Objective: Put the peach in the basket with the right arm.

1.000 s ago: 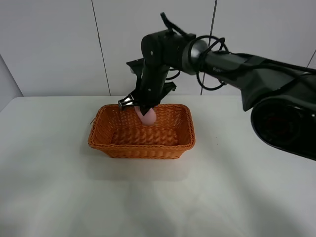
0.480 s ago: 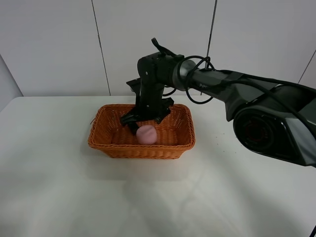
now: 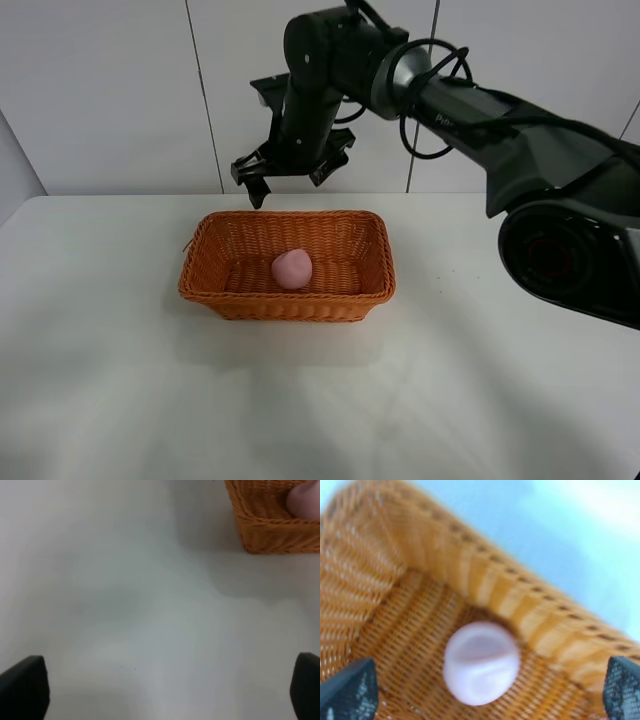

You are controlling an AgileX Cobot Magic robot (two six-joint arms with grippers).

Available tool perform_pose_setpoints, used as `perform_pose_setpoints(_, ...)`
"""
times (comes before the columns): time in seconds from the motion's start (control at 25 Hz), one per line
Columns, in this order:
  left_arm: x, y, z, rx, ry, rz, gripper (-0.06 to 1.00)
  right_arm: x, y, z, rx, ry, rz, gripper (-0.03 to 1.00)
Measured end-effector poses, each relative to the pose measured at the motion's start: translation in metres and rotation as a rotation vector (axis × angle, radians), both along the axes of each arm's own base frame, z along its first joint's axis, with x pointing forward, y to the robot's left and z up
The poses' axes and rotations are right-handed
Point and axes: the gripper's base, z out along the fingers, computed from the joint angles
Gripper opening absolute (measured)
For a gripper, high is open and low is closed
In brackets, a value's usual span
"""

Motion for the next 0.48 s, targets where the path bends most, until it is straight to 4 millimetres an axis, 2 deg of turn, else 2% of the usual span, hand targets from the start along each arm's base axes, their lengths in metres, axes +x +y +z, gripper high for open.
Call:
perform_pose_setpoints(0.16, 0.000, 0.000, 0.000, 0.000, 0.000, 0.000, 0.99, 0.000, -0.014, 0.032, 0.019, -0.072, -0.019, 0.70)
perform_pose_setpoints(0.48, 0.000, 0.000, 0.000, 0.000, 0.000, 0.000, 0.99, 0.021, -0.046, 0.033, 0.023, -0.068, -0.093, 0.70)
